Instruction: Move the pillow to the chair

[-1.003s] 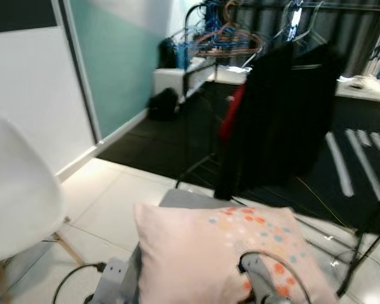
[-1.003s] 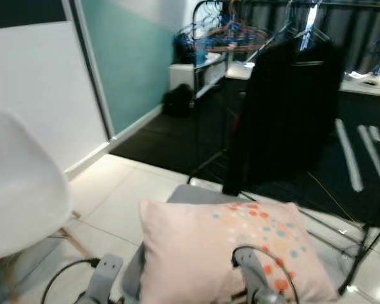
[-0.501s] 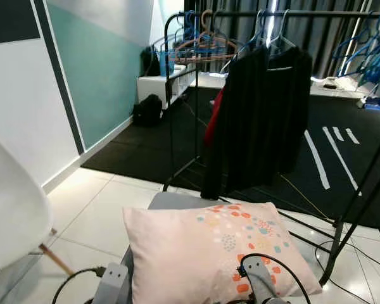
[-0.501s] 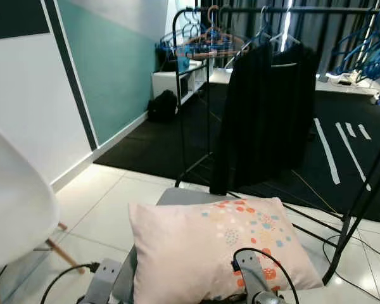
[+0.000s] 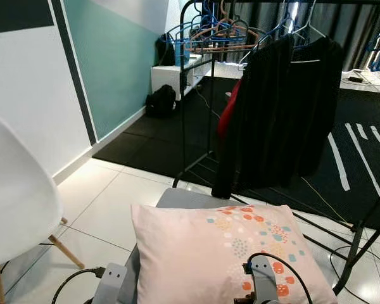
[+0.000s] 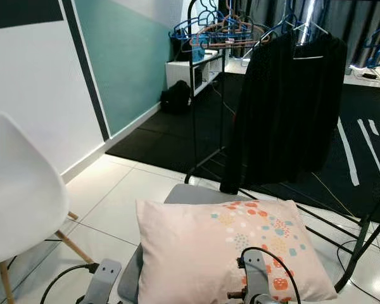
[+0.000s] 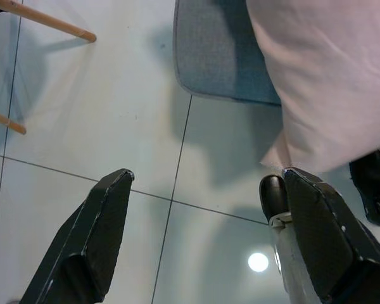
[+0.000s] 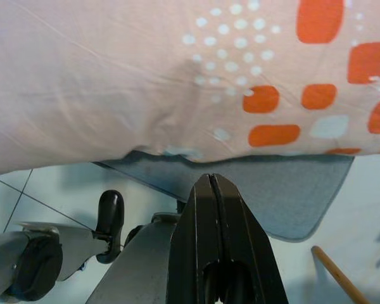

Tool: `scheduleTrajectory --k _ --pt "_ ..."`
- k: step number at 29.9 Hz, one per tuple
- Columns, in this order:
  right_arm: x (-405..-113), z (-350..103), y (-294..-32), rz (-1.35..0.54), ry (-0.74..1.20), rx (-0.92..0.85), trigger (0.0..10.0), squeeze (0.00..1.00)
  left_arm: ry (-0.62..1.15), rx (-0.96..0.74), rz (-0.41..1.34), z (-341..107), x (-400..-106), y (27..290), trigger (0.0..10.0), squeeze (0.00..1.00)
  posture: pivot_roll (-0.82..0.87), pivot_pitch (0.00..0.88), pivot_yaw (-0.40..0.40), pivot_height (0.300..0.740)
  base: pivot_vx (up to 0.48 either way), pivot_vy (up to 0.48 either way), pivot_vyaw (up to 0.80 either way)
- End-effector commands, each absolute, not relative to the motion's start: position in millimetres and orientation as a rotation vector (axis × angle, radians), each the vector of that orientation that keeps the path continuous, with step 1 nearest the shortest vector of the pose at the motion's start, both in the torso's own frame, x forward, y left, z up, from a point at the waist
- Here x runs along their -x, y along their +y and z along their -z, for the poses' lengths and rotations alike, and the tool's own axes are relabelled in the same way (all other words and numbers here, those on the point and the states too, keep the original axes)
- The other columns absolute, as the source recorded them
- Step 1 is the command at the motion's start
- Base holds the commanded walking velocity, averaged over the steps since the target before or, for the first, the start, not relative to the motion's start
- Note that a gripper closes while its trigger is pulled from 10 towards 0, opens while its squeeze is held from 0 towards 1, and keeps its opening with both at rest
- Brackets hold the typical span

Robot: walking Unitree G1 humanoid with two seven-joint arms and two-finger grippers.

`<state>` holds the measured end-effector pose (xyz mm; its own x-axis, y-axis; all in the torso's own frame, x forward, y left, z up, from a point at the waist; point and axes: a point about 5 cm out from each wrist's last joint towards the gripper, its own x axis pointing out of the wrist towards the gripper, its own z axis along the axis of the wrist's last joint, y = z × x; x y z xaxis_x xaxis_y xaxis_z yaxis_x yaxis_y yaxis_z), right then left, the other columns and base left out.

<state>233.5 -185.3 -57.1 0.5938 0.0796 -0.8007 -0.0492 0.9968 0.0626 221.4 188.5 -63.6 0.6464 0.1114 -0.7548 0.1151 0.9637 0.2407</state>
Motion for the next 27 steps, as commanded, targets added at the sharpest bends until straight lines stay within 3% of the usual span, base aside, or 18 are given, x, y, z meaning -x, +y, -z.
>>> scheduleTrajectory --k 1,5,6,27 --pt "-231.5 58.6 -183.3 -0.074 0.942 -0.063 10.0 0.0 0.877 -0.286 0.001 65.0 -219.0 189.6 10.0 0.0 -0.13 0.003 -0.036 0.655 0.0 0.0 0.0" --pt "-231.7 58.3 -181.7 -0.075 0.924 -0.103 10.0 0.0 0.877 -0.287 0.0 65.1 -218.6 189.7 10.0 0.0 -0.13 0.015 -0.035 0.645 0.0 0.0 0.0" --pt "-232.6 57.3 -179.1 -0.085 0.89 -0.162 10.0 1.0 0.877 -0.287 0.0 65.3 -218.2 189.8 10.0 0.0 -0.13 0.018 -0.033 0.645 0.0 0.0 0.0" --pt "-228.5 60.4 -181.5 0.04 0.888 -0.307 10.0 1.0 0.879 -0.288 0.007 65.8 -218.0 187.9 10.0 0.0 -0.14 0.032 -0.039 0.645 0.0 0.0 0.0"
